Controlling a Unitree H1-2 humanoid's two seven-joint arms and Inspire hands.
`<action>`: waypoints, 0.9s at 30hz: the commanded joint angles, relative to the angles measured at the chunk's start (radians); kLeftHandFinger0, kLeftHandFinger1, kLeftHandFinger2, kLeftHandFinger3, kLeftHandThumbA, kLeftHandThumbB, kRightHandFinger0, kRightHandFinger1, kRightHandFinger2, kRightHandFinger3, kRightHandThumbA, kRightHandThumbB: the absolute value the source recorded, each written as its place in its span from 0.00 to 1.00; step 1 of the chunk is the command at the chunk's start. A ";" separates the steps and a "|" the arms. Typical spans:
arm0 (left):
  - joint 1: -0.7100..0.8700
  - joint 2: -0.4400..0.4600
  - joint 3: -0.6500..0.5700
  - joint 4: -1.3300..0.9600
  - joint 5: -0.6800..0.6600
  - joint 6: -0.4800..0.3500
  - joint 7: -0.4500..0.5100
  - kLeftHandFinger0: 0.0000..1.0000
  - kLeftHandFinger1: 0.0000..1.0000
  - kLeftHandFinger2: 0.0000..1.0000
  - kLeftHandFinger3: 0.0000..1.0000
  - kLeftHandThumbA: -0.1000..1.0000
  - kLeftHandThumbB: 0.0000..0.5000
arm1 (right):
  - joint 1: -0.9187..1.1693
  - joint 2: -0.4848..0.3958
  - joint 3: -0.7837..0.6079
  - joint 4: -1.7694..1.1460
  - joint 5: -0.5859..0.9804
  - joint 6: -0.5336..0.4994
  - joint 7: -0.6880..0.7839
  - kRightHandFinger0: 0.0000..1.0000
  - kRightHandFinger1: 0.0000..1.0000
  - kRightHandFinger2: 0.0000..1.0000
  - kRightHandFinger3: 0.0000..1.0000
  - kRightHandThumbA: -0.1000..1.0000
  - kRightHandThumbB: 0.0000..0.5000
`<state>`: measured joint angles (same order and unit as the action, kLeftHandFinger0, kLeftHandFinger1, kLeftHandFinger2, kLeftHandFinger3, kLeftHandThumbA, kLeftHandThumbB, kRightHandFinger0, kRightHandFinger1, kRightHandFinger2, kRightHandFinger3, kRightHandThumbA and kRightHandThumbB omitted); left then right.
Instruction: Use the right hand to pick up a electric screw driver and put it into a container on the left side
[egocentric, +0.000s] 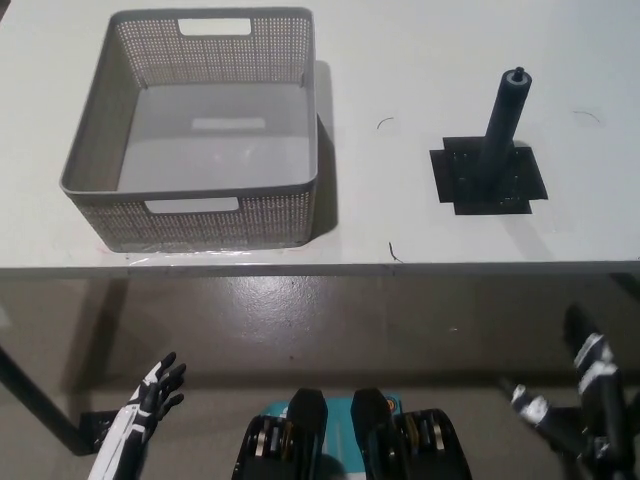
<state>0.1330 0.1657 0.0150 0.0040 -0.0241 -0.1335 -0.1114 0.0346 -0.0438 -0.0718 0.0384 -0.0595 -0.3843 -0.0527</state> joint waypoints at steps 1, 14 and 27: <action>0.000 0.016 0.002 -0.024 -0.008 -0.042 -0.014 1.00 1.00 1.00 1.00 1.00 0.09 | -0.088 -0.002 -0.033 -0.084 -0.029 -0.006 -0.047 1.00 1.00 1.00 1.00 1.00 0.71; 0.001 0.012 0.001 -0.019 -0.005 -0.047 -0.015 1.00 1.00 1.00 1.00 1.00 0.07 | -0.338 -0.048 -0.096 -0.009 0.074 0.158 -0.033 1.00 1.00 1.00 1.00 1.00 0.91; -0.002 0.011 -0.001 -0.008 0.003 -0.050 -0.013 1.00 1.00 1.00 1.00 1.00 0.07 | -0.580 -0.093 -0.116 0.306 0.077 0.192 -0.045 1.00 1.00 1.00 1.00 1.00 0.72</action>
<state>0.1329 0.1656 0.0149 0.0058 -0.0236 -0.1430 -0.1170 -0.4588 -0.1139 -0.1744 0.2901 -0.0030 -0.2123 -0.0809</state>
